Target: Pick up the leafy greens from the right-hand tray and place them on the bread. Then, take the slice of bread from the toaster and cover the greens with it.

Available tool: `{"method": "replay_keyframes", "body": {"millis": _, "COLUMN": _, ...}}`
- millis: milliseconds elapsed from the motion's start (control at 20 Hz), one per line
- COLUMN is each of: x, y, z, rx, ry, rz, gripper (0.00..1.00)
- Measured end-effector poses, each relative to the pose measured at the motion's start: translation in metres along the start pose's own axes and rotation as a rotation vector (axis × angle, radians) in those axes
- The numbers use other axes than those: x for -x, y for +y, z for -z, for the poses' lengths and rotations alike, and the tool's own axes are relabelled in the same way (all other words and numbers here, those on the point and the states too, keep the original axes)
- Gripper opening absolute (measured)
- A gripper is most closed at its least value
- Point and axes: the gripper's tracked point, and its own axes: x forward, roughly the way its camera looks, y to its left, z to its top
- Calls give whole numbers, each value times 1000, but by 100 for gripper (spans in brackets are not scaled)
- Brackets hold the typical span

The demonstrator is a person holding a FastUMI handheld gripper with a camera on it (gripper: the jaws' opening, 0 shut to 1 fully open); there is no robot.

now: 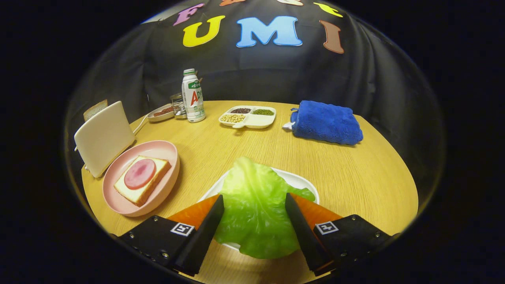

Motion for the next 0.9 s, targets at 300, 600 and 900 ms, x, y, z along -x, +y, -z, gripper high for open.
{"method": "replay_keyframes", "body": {"millis": 300, "x": 1, "y": 4, "z": -2, "rx": -47, "ry": 3, "rz": -24, "gripper": 48}}
{"method": "replay_keyframes", "body": {"millis": 600, "x": 3, "y": 1, "z": -6, "rx": -200, "ry": 5, "rz": -30, "gripper": 0}}
{"method": "replay_keyframes", "body": {"millis": 900, "x": 28, "y": 11, "z": -41, "rx": -168, "ry": -85, "rz": -30, "gripper": 0}}
